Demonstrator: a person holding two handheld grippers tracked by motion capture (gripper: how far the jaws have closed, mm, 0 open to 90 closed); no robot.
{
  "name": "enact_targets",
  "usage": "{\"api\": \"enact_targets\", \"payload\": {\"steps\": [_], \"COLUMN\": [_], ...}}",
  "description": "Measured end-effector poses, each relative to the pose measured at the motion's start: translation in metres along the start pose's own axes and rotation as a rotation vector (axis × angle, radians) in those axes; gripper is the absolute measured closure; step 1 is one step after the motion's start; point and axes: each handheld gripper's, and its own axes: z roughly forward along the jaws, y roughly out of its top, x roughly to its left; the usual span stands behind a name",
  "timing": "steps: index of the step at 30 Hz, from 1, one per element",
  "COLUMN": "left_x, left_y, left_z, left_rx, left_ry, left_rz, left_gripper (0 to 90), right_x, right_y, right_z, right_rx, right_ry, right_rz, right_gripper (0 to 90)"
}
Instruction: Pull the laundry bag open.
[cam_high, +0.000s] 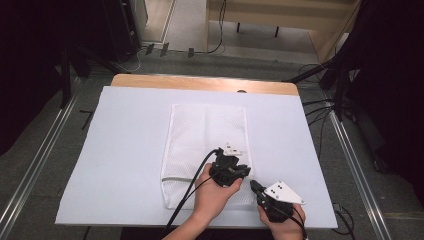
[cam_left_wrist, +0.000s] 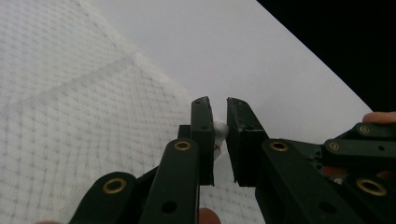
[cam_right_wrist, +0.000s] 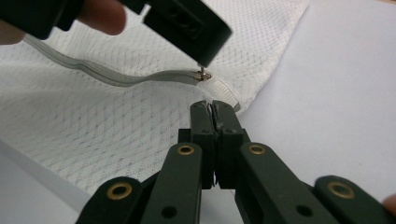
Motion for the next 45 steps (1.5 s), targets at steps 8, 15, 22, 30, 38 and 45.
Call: {"api": "enact_targets", "payload": {"steps": [8,15,22,30,38,45], "left_x": [0.010,0.011,0.013,0.020,0.032,0.056], "left_y": [-0.012,-0.016,-0.020,-0.027,-0.039,-0.051], "left_z": [-0.007,-0.009,-0.017,-0.021,-0.030,-0.043], "left_rx": [0.001,0.002,-0.007,-0.016,-0.023,-0.024], "left_ry": [-0.047,-0.042,-0.034,-0.022,0.016,0.048], "left_rz": [-0.022,0.002,0.031,0.025,0.016,-0.030], "left_gripper": [88.7,88.8,88.9,88.9,88.8,88.8], "right_x": [-0.002,0.000,0.003,0.005,0.009,0.006], "right_y": [0.005,0.009,0.013,0.015,0.018,0.019], "right_z": [-0.007,-0.011,-0.013,-0.015,-0.016,-0.019], "right_rx": [-0.021,-0.033,-0.036,-0.047,-0.054,-0.060], "right_ry": [0.010,-0.009,-0.024,-0.014,-0.018,-0.022], "right_rz": [0.041,0.033,0.009,0.005,-0.007,0.003], "right_gripper": [90.0,90.0,90.0,90.0,90.0,90.0]}}
